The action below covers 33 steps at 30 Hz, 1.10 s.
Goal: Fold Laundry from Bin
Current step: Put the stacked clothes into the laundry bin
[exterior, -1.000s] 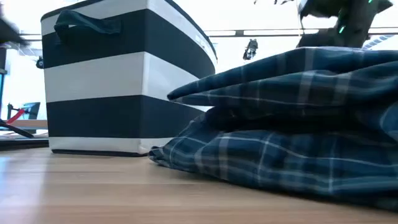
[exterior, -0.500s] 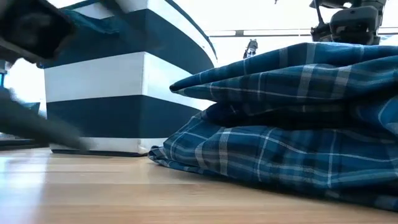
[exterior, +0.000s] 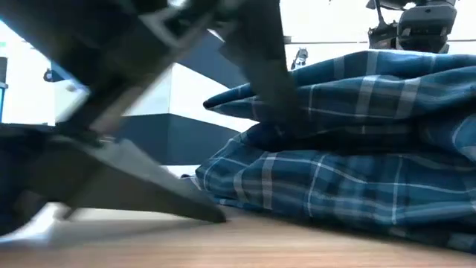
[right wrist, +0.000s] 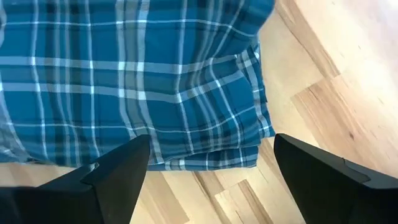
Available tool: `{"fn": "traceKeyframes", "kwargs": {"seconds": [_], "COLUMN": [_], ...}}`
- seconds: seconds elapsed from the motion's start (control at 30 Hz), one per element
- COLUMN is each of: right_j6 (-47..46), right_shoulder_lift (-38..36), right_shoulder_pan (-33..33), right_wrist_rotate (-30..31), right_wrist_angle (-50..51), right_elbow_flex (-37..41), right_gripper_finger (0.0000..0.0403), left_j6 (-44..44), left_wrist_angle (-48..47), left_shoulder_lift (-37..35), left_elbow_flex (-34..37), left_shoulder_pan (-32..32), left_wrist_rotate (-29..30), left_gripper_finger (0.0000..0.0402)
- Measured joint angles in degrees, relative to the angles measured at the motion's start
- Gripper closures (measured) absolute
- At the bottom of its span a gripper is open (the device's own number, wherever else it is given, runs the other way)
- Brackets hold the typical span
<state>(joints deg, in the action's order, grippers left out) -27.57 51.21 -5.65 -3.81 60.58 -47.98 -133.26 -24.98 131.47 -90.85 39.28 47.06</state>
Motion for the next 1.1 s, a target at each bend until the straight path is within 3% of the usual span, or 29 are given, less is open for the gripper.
{"fn": "traceKeyframes", "kwargs": {"seconds": [0.1, 0.3, 0.43, 0.53, 0.7, 0.87, 1.1], "right_j6": [2.00, 11.70, 18.13, 20.54, 16.60, 20.18, 21.18], "right_shoulder_lift": [-0.01, 0.76, 2.70, 6.36, 10.54, 16.38, 30.44], "right_shoulder_pan": [-0.04, -2.28, -6.71, -10.77, -13.73, -16.52, -18.84], "right_wrist_rotate": [-0.27, -0.32, -5.61, -11.32, -12.44, -11.14, -16.32], "right_wrist_angle": [0.02, 0.32, -1.09, -1.84, -2.48, -3.24, -15.24], "right_elbow_flex": [-0.03, 1.78, 6.94, 6.99, 0.28, -3.09, -0.76], "right_gripper_finger": [0.0064, 0.0065, 0.0077, 0.0084, 0.0089, 0.0080, 0.0078], "left_j6": [-0.01, -0.40, -0.54, 0.44, 1.03, 1.31, 3.12], "left_wrist_angle": [0.53, -0.27, -0.08, -0.10, -1.04, -2.13, -2.20], "left_shoulder_lift": [1.36, 2.37, 2.74, 2.76, 2.76, 2.76, 2.80], "left_elbow_flex": [-2.47, -3.52, -3.50, -3.48, -3.45, -3.39, -3.28], "left_shoulder_pan": [-1.58, -4.87, -5.22, -5.32, -5.33, -6.34, -7.09], "left_wrist_rotate": [1.86, -2.38, -1.99, -1.97, -2.53, -2.79, -2.77], "left_gripper_finger": [0.0100, 0.0105, 0.0115, 0.0123, 0.0134, 0.0146, 0.0184]}}
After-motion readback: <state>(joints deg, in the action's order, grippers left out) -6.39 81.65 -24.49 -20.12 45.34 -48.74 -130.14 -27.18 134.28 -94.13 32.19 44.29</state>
